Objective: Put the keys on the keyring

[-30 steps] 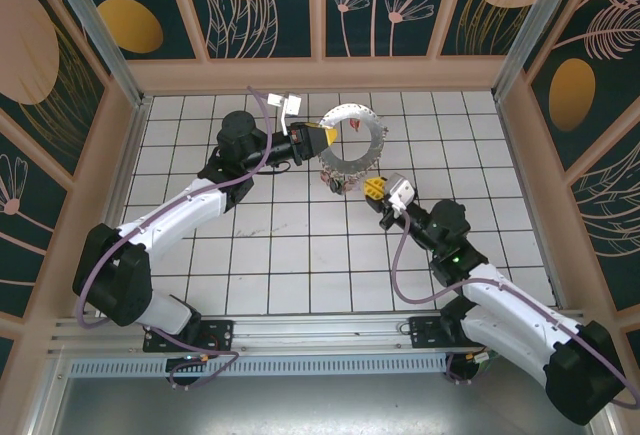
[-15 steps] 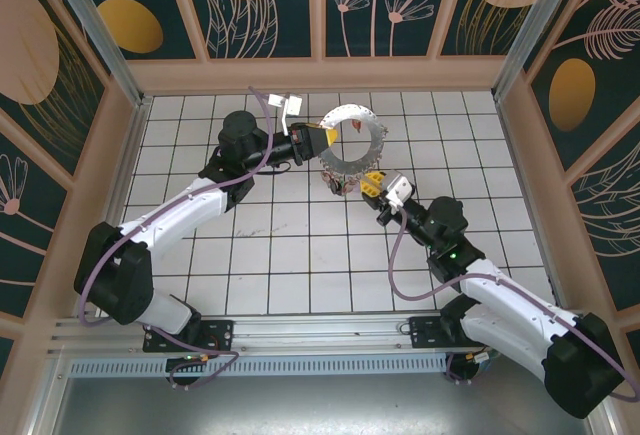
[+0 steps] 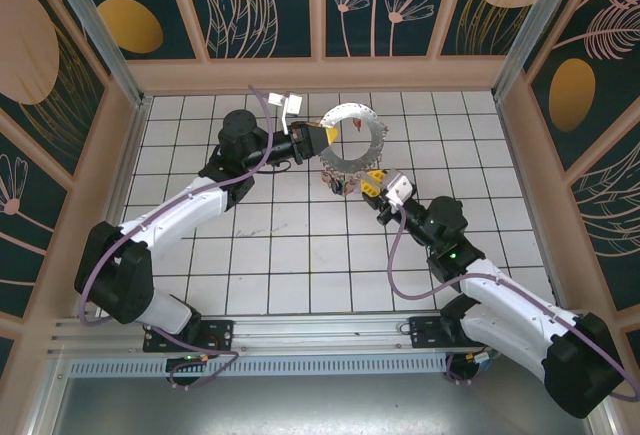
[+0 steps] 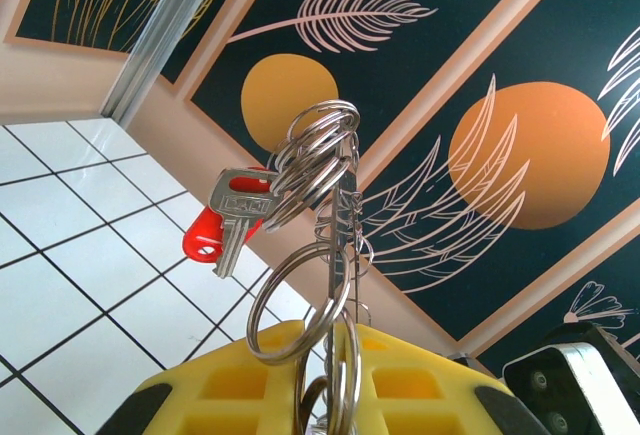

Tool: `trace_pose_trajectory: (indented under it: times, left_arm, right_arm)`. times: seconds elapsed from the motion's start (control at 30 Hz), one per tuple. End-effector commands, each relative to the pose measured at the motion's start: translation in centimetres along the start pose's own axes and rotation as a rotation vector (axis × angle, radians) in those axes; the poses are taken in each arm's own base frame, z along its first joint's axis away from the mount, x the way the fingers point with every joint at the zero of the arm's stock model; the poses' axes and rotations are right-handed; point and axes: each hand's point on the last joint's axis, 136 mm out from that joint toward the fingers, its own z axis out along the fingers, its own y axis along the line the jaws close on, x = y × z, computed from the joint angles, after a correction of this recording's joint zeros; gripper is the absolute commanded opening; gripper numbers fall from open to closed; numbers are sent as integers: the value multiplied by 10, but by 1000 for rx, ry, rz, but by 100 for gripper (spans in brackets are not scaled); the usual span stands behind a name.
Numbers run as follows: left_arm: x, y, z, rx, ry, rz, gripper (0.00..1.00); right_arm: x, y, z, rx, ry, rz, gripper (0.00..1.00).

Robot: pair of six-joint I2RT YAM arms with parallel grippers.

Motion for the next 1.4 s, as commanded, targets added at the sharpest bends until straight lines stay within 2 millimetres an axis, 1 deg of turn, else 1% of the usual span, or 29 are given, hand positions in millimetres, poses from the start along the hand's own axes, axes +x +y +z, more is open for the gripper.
trace_pose_trajectory:
  times: [0.0,0.2,0.5,0.9,1.13,1.23,1.37]
  left_arm:
    - [-18,-20,0,56,-33,40,0]
    - [-18,-19,1,56,-31,42,0]
    - [-17,-20,1,63,-25,42,0]
    - [-15,-19,1,63,-22,36,0]
    - [-14,-17,2,62,-20,27,0]
    - [-15,-18,1,64,-22,28,0]
    - [-15,-18,2,64,-21,26,0]
  right_arm:
    - [-14,-1,-4,7,-37,-14,22]
    - [-22,1,-4,-15,-54,-22,19]
    - [-27,-4,2,4,-65,-26,20]
    - [-26,-8,6,23,-68,-32,23]
    - [-24,-10,6,38,-61,-34,21]
    - [-21,-14,6,60,-49,-43,18]
    - [-20,-13,6,56,-43,-54,18]
